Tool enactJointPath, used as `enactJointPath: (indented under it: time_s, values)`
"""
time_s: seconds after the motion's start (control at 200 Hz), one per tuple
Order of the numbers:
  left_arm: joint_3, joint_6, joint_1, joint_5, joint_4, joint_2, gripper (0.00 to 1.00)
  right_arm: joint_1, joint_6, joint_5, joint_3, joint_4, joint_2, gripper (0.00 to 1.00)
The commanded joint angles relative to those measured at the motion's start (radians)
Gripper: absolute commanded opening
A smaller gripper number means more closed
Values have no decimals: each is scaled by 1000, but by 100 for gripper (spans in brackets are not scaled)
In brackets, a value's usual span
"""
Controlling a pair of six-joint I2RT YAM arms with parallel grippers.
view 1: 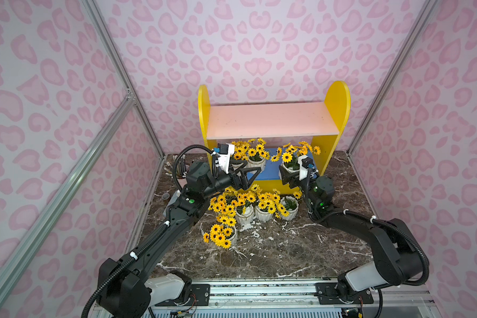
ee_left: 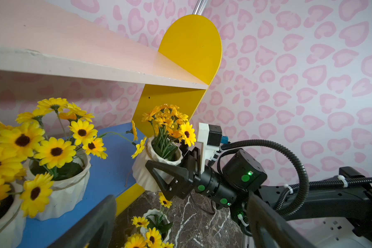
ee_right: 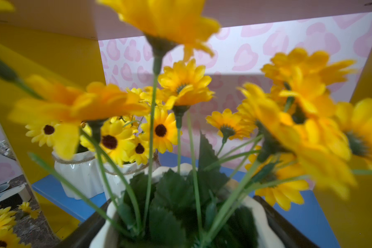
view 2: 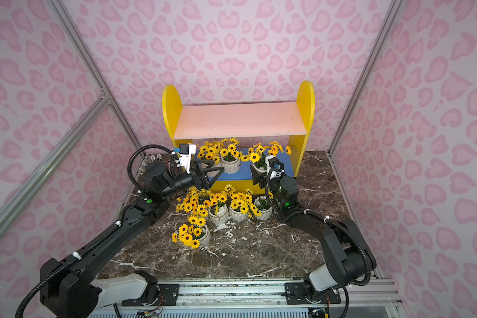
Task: Take the sunflower pots off the shelves
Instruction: Pick up the sunflower pot from the shelf, then place the sunflower pot at the center of the board.
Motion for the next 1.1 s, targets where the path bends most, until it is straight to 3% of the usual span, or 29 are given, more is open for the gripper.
enactJointPath:
  time_s: [0.0,0.24,0.49,0.7,0.875,1.095]
  values:
    - [5,11,-2,-15,33,-11,97,36,-34,36,-13,26,-47,0]
    - [5,29,0,-78,5,-30,97,223,-80,155,-125,-7,-198,0]
    - [10,8,3,-200,-46,-32,98,524,-44,324,-289,100,-261,0]
    - [68,19,4,-345,-195,-9,97,716,-9,427,-351,215,-101,0]
    - [137,39,3,-321,-294,63,100,798,10,443,-330,334,95,0]
    - [196,77,-25,-267,-371,137,95,832,28,493,-285,420,245,0]
